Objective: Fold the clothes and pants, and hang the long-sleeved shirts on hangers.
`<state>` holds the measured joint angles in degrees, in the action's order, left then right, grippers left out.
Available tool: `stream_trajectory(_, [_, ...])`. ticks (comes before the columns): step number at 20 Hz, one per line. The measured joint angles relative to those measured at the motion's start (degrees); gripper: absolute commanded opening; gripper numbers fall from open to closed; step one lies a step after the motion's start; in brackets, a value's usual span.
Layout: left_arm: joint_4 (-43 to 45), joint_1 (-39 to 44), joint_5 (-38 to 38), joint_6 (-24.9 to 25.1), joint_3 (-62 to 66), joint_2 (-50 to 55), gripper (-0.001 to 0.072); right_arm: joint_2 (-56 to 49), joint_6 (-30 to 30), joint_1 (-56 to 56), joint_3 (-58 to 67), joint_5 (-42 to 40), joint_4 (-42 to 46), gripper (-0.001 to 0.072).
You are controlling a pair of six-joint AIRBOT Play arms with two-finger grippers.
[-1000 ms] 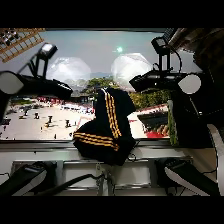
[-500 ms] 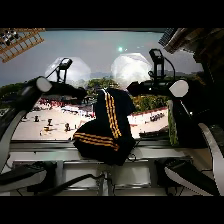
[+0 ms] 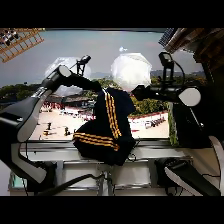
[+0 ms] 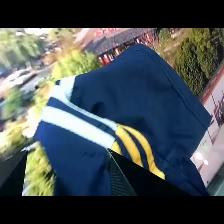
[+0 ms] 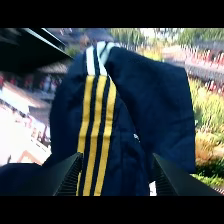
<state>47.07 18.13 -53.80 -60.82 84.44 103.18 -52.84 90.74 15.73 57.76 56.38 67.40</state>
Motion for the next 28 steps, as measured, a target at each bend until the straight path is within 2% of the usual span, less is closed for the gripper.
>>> stream_trajectory(1, [-0.20,0.72,-0.07,0.07,0.48,1.03,0.0514,1.49,0.59,-0.02,-0.02,0.04,0.33,0.0497])
stream_trajectory(2, [-0.35,1.46,-0.24,0.13,0.87,1.95,0.0382,2.86,1.05,-0.02,-0.02,0.22,0.50,0.0497])
stream_trajectory(4, [-0.63,2.93,-0.96,0.15,1.29,3.08,0.0017,5.62,2.08,-0.02,-0.02,0.76,0.79,0.0497])
stream_trajectory(11, [-2.16,2.14,-3.74,0.20,1.84,-1.84,0.0009,12.17,5.20,-0.02,-5.22,12.35,5.53,0.0502])
stream_trajectory(12, [-2.40,1.55,-4.11,0.20,1.86,-3.48,0.0009,12.79,5.62,-0.02,-7.89,13.55,5.70,0.0514])
stream_trajectory(13, [-2.47,0.98,-4.20,0.20,1.88,-5.14,0.0009,13.25,5.95,-0.02,-10.91,14.10,5.42,0.0578])
stream_trajectory(14, [-2.47,0.59,-4.44,0.20,1.88,-6.45,0.0009,13.60,6.29,-0.02,-14.27,14.21,4.24,0.0604])
stream_trajectory(20, [-2.34,0.61,-6.12,0.22,1.88,-9.70,0.0009,14.32,1.07,1.14,-28.24,7.50,-15.04,0.0608])
stream_trajectory(23, [-2.19,0.81,-6.60,0.22,1.88,-10.03,0.0008,14.19,-0.59,4.68,-30.08,2.91,-15.98,0.0608])
stream_trajectory(28, [-2.12,0.87,-6.88,0.22,1.88,-10.14,0.0008,8.41,-1.46,13.55,-29.53,-3.19,-11.19,0.0606])
